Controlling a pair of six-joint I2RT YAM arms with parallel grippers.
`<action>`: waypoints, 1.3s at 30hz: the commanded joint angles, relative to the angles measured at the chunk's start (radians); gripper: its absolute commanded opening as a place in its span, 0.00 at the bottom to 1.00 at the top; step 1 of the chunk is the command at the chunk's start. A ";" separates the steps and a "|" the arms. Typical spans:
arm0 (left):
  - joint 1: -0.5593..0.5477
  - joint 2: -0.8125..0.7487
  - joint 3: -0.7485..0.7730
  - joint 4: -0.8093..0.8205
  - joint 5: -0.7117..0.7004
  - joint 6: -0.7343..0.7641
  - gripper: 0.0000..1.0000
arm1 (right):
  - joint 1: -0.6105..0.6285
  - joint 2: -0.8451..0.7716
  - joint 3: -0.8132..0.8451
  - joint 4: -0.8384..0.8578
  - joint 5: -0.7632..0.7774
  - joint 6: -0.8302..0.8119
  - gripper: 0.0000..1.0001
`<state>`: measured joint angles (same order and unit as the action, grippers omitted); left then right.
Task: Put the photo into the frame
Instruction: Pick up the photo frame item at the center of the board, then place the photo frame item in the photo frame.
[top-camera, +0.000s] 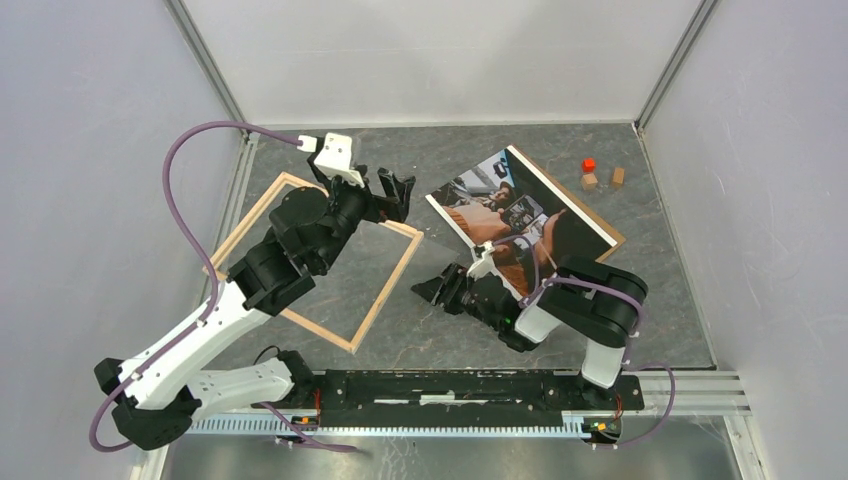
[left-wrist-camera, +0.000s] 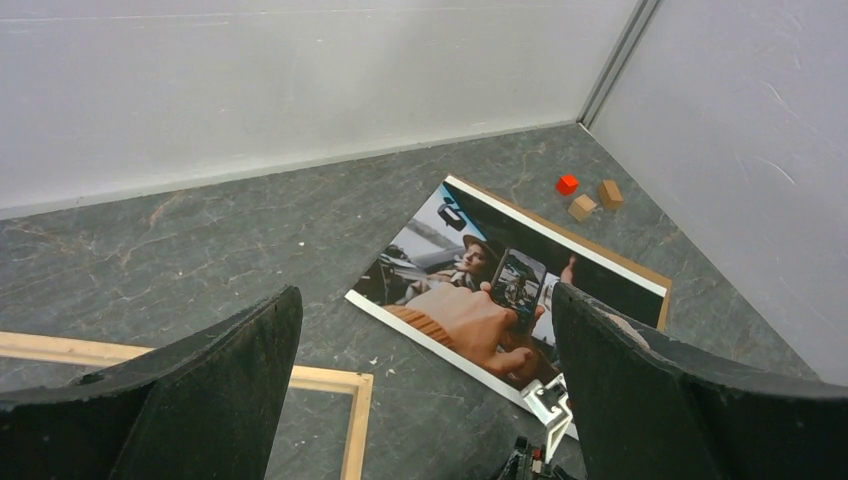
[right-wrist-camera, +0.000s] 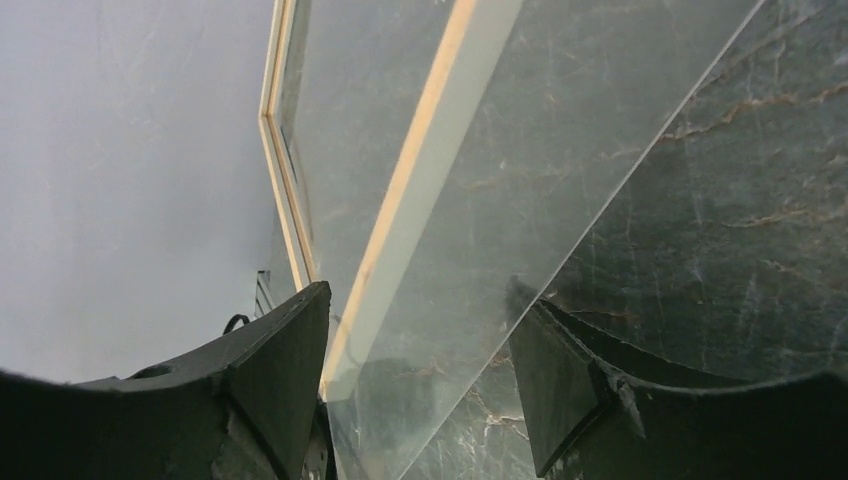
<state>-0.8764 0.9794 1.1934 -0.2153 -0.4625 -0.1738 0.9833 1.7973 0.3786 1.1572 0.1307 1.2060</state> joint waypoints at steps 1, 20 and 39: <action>0.003 0.002 0.015 0.010 0.016 -0.010 1.00 | 0.026 0.060 0.054 0.096 -0.026 0.044 0.71; 0.002 0.003 0.020 0.005 0.044 -0.027 1.00 | 0.132 0.196 0.159 0.214 0.161 0.162 0.35; 0.007 0.003 0.057 -0.039 0.068 -0.039 1.00 | 0.120 0.367 0.444 0.177 0.100 0.393 0.00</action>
<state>-0.8764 0.9867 1.2026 -0.2543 -0.4129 -0.1745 1.1038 2.1174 0.7773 1.2484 0.2405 1.5036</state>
